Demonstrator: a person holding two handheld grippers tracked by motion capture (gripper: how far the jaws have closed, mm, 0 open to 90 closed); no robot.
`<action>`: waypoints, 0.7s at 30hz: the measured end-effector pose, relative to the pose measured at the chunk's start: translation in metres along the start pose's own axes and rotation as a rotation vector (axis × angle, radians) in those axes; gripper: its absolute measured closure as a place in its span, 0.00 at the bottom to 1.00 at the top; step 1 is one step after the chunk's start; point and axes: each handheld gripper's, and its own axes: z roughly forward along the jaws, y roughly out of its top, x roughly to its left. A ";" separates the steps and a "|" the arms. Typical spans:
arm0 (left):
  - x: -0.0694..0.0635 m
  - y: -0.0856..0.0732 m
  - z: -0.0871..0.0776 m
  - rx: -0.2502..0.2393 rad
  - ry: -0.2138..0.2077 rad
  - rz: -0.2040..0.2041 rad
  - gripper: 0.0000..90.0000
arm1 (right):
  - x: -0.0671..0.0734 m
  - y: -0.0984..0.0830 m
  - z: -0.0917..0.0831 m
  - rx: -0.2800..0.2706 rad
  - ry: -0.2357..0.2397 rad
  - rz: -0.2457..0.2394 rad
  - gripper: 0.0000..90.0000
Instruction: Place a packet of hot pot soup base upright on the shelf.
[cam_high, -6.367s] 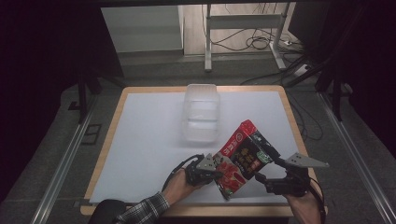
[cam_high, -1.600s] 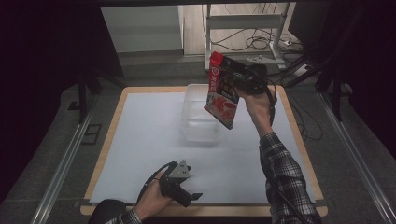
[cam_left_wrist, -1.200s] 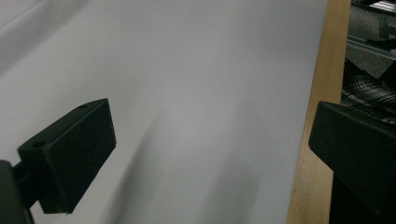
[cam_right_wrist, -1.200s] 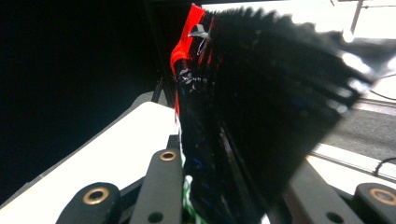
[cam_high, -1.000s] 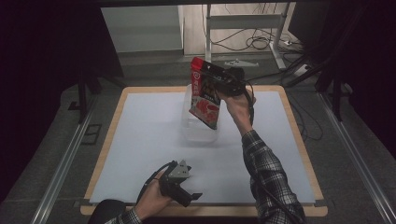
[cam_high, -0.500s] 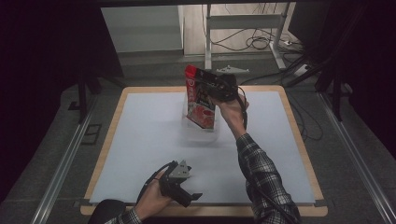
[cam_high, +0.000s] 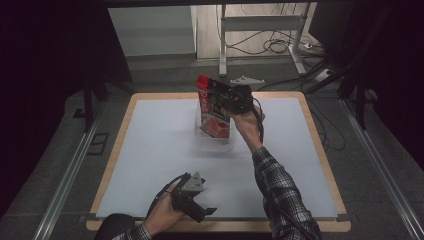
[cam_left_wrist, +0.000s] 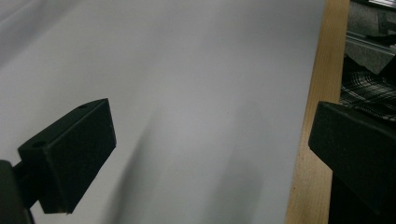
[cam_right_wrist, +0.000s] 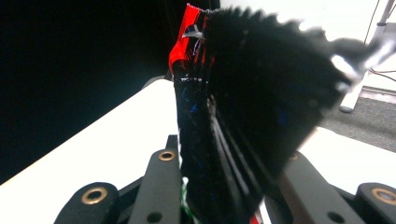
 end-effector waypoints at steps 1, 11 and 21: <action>0.000 0.000 0.000 0.001 -0.001 0.000 0.01 | 0.000 -0.001 0.000 0.002 0.000 -0.003 0.82; -0.002 0.000 0.002 -0.018 -0.007 -0.026 0.01 | 0.002 -0.014 0.001 0.015 0.012 -0.004 0.80; -0.001 0.000 0.003 0.013 -0.011 0.007 0.01 | -0.005 -0.031 -0.008 0.033 -0.005 -0.011 0.78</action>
